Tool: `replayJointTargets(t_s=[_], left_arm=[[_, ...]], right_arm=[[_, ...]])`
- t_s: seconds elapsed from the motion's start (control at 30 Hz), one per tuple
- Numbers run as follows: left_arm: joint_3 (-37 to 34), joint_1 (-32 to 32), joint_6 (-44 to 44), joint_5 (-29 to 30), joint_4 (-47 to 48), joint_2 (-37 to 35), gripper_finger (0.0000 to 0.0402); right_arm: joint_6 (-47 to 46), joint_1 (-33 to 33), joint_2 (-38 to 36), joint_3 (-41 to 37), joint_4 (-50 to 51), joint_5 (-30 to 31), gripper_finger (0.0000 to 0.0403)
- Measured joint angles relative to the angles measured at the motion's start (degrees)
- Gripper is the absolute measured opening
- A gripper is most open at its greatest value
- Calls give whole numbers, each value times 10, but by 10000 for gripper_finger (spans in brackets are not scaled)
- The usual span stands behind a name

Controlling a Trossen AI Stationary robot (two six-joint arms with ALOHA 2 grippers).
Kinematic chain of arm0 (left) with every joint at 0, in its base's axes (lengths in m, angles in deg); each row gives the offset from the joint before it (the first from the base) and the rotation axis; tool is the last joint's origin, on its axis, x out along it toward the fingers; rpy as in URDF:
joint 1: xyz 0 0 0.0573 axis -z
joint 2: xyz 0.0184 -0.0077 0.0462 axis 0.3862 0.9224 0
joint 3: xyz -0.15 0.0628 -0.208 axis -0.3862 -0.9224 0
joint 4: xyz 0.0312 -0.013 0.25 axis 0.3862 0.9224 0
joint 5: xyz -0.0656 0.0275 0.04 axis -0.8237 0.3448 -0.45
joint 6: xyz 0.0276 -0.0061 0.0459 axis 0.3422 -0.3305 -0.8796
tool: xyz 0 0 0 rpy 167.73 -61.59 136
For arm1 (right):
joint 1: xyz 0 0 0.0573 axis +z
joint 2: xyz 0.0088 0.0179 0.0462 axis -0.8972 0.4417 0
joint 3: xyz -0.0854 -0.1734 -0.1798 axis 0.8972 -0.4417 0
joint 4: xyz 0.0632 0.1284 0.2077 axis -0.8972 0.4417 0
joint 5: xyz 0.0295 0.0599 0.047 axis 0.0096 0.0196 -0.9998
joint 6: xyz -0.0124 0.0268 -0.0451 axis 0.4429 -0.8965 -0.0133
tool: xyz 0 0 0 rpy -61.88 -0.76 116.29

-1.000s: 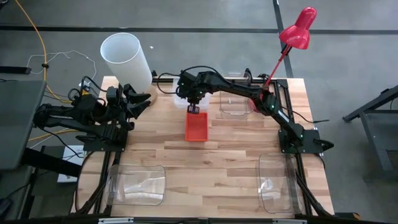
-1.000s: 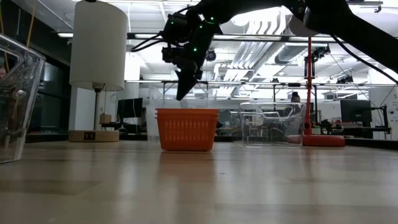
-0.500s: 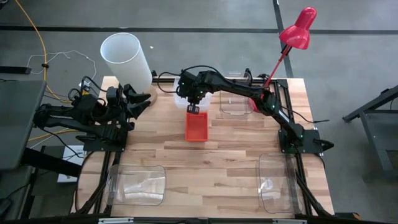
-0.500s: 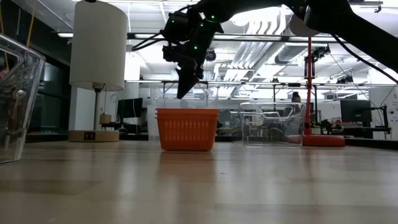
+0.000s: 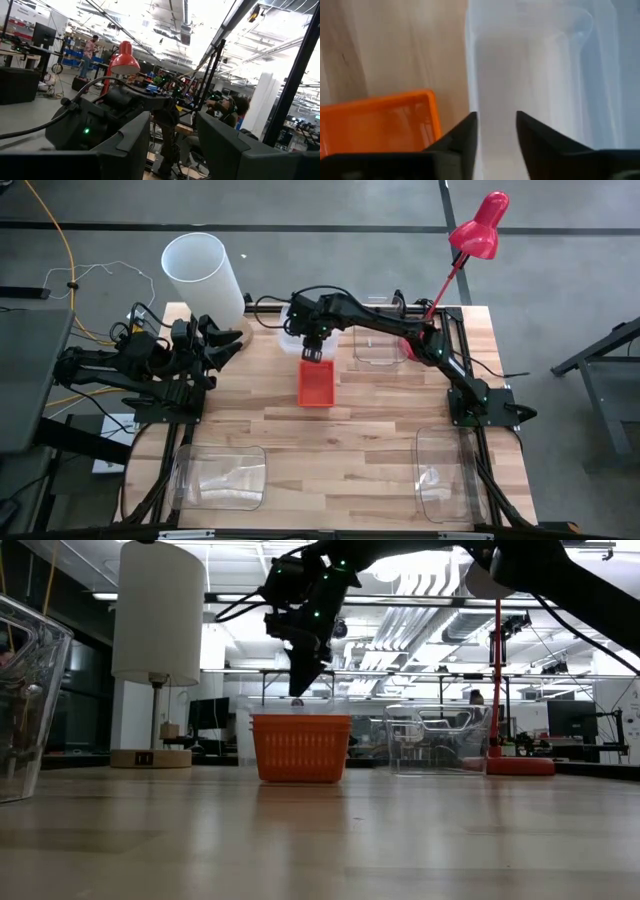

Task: Stack baskets by color
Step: Stack the bottom right transparent bin on the top transparent bin

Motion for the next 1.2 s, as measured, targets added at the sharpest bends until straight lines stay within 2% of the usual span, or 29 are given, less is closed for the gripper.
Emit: replayJointTargets(t_s=[0.17, 0.27, 0.37, 0.43, 0.53, 0.77, 0.87, 1.03, 1.2], left_arm=[[0, 0, 0, 0, 1, 0, 149], [0, 0, 0, 1, 3, 0, 149], [0, 0, 0, 3, 9, 0, 149], [0, 0, 0, 4, 19, 0, 149], [0, 0, 0, 4, 29, 0, 149], [0, 0, 0, 4, 31, 0, 149], [0, 0, 0, 4, 31, 0, 149], [0, 0, 0, 4, 31, 1, 149], [0, 0, 0, 4, 31, 6, 149]], right_arm=[[-5, 0, -22, 0, 75, -27, 189], [-5, 1, -45, -5, 118, -50, 200], [-3, 2, -94, -42, 114, -61, 200], [-5, 2, -140, -92, 80, -64, 198], [-38, 2, -232, -206, 3, -65, 196], [-187, 49, -486, -528, -243, -62, 195], [-256, 80, -574, -628, -322, -39, 195], [-348, 136, -675, -709, -372, 7, 195], [-351, 176, -718, -718, -377, 68, 194]])
